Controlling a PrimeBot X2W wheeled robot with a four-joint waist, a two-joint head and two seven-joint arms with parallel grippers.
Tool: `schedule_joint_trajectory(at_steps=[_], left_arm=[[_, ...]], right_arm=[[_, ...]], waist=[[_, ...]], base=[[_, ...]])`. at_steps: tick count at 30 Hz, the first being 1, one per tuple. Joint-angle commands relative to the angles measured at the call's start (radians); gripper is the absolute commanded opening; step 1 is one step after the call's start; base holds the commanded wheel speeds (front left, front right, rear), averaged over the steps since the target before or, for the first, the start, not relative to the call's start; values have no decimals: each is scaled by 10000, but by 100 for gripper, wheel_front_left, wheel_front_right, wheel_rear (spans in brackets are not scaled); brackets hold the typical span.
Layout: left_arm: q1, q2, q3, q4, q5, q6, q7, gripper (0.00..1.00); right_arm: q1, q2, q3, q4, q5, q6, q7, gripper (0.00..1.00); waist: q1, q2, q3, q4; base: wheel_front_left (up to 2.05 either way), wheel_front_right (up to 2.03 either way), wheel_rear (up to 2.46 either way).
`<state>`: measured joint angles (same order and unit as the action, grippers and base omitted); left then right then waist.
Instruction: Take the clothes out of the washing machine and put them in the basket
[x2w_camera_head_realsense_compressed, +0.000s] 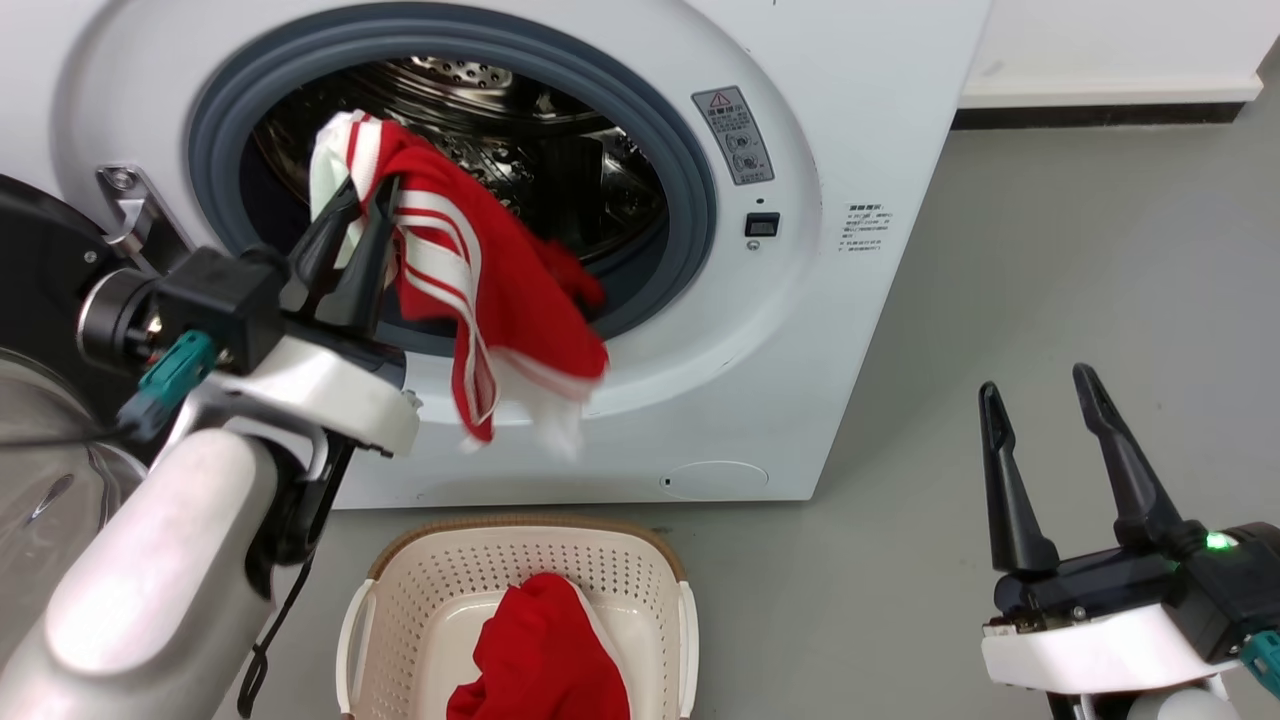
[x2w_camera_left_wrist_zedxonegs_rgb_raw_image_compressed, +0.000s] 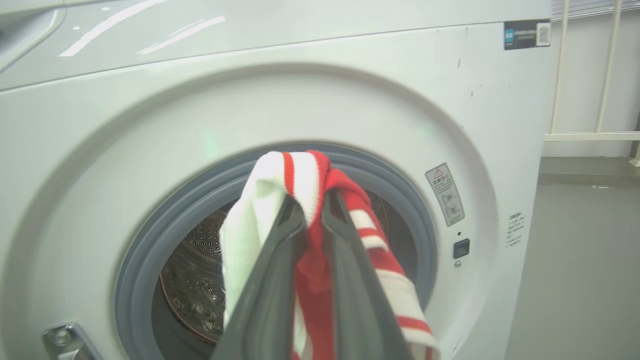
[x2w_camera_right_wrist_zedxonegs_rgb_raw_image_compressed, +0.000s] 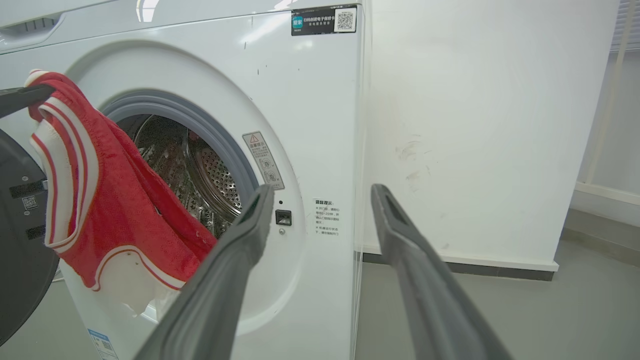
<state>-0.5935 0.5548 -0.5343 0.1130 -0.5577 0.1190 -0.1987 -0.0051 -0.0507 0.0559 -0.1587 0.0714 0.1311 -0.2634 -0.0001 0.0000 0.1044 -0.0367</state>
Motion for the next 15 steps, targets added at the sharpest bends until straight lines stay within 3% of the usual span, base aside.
schedule_joint_trajectory(at_steps=[1, 15], left_arm=[[254, 111, 96, -427, -15, 168, 62, 0], [1834, 1377, 514, -4085, 259, 1438, 830, 0]], right_arm=[[124, 11, 23, 19, 38, -7, -20, 100], [278, 11, 12, 11, 62, -7, -20, 100]], waist=[[1, 0, -66, 21], [1, 0, -254, 157]], base=[[0, 0, 0], [0, 0, 0]])
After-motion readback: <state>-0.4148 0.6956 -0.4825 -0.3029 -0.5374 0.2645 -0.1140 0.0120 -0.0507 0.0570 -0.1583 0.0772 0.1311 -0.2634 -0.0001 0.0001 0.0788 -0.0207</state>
